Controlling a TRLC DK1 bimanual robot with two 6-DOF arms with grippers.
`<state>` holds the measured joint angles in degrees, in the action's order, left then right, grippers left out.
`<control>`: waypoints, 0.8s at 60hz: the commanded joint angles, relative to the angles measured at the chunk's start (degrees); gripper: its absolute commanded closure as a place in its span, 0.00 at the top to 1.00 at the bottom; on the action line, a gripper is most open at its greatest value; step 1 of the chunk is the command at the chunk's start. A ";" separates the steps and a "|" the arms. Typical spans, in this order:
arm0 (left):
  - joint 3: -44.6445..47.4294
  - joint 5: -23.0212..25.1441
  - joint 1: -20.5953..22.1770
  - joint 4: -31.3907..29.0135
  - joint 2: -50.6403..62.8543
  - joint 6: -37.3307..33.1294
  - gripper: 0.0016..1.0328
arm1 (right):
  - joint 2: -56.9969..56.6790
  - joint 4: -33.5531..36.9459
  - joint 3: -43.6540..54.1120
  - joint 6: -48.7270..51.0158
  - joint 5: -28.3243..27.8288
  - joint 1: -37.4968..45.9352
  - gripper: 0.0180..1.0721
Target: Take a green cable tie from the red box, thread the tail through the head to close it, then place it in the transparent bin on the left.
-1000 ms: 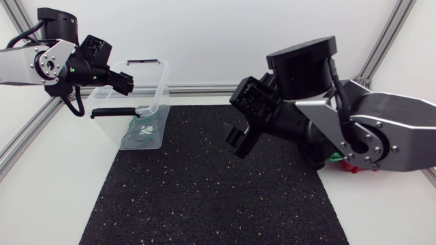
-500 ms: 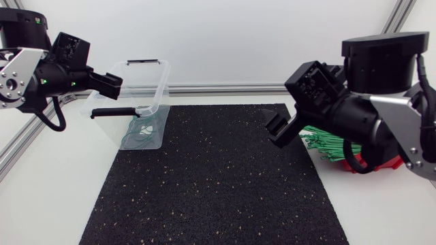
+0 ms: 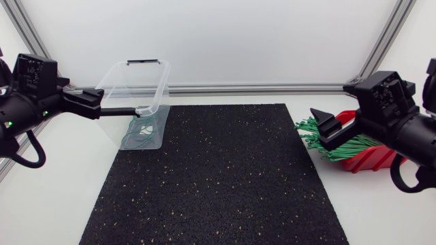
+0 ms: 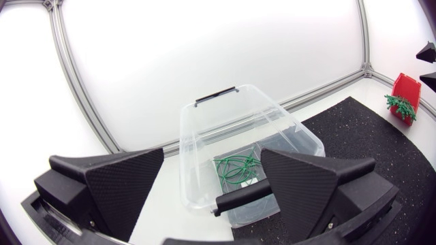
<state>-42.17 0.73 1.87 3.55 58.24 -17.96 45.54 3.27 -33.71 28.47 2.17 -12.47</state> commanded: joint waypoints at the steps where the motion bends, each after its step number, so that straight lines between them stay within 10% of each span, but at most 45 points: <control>1: 3.15 -0.38 -0.73 1.28 -3.57 0.82 0.96 | -3.00 0.42 2.43 -0.87 -1.47 2.45 0.96; 48: 26.89 0.70 -0.73 6.59 -35.24 7.88 0.96 | -29.93 -0.82 20.08 -13.53 -4.29 9.44 0.96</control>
<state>-17.78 1.19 1.56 10.55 25.26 -12.27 17.76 3.42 -16.29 18.48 -2.72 -3.73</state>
